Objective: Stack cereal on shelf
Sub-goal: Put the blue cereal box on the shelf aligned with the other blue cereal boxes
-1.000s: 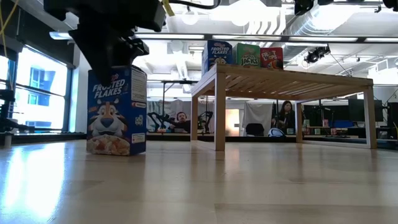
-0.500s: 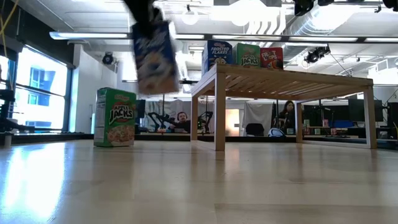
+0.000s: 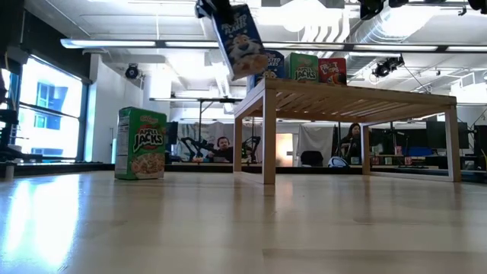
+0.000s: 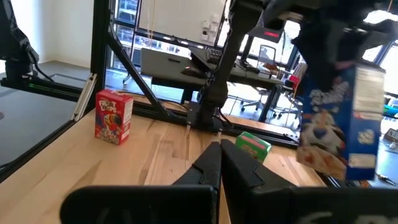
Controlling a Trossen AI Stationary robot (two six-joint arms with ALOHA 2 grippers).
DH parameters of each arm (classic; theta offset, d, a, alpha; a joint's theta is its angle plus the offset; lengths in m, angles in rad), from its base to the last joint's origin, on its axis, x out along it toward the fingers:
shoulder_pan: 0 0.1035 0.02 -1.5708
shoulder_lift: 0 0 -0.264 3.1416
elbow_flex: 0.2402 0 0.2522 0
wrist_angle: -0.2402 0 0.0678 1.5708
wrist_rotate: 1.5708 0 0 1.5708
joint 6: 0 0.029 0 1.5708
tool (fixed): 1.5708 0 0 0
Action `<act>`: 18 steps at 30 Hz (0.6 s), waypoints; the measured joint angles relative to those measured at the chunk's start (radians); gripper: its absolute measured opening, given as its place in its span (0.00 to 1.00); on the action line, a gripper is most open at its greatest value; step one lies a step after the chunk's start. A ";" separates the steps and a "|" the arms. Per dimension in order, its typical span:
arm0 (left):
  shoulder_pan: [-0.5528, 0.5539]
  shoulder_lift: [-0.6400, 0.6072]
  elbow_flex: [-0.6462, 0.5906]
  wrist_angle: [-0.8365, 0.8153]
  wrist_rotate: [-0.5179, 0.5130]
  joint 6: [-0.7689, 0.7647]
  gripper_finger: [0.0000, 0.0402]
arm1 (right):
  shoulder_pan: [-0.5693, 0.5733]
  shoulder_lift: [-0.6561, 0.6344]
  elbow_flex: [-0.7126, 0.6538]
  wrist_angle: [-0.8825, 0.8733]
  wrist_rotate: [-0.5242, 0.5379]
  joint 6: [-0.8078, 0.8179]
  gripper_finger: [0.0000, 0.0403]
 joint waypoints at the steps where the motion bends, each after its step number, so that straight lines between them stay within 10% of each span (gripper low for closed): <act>1: 0.005 0.021 0.024 -0.007 0.000 0.010 0.28 | 0.000 0.000 0.000 -0.001 0.000 0.000 0.00; 18: 0.025 0.202 0.193 -0.005 -0.056 0.092 0.33 | 0.000 0.000 0.000 -0.016 -0.010 0.000 0.00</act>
